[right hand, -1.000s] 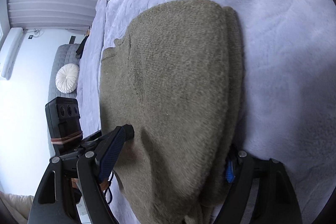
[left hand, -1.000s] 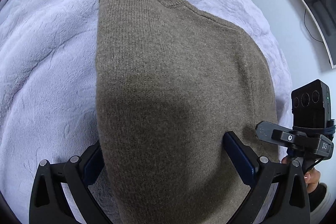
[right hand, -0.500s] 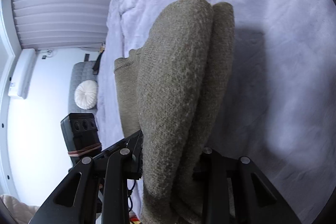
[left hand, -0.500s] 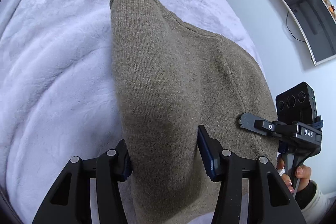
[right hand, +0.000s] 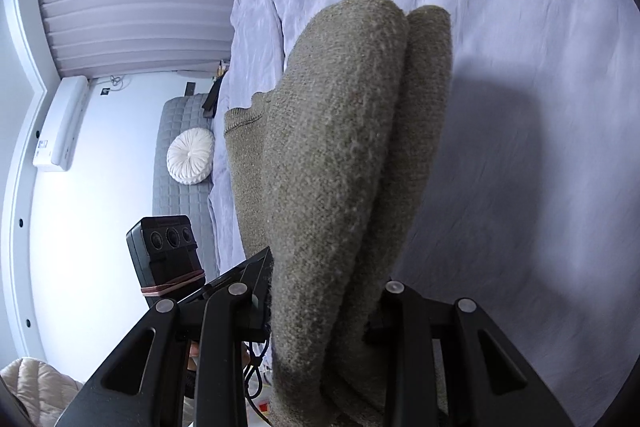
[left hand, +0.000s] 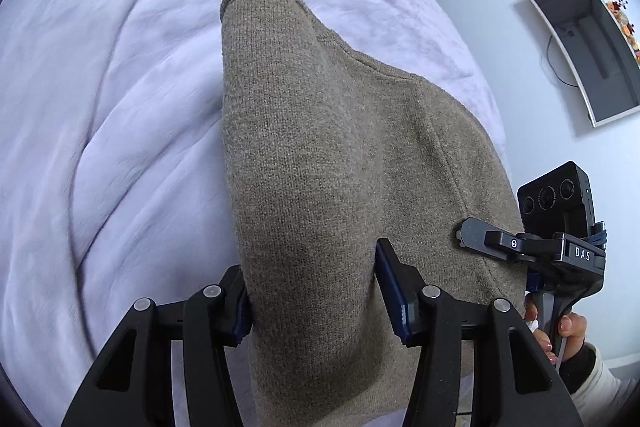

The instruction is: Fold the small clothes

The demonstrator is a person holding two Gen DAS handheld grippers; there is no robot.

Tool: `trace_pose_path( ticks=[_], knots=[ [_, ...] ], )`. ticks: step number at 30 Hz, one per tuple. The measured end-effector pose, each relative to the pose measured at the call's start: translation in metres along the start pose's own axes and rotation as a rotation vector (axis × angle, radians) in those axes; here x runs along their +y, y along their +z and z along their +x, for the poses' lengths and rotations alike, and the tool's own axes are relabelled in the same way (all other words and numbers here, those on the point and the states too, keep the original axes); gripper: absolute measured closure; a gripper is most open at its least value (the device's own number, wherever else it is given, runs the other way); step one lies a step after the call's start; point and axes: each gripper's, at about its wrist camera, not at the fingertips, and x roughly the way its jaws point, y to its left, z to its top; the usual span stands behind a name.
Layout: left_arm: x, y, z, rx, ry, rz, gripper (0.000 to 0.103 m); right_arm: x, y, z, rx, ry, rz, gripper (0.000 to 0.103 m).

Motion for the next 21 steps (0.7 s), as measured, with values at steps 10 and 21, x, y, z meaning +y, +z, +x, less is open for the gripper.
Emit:
trace_pose_path(
  ticks=[10, 21],
  knots=[
    [0.048, -0.019, -0.018, -0.001, 0.152, -0.039, 0.049, -0.028, -0.026, 0.030, -0.040, -0.127, 0.159, 0.049],
    [0.053, -0.021, 0.006, -0.029, 0.226, 0.038, 0.049, 0.009, -0.016, 0.017, -0.035, -0.444, -0.143, 0.079]
  ],
)
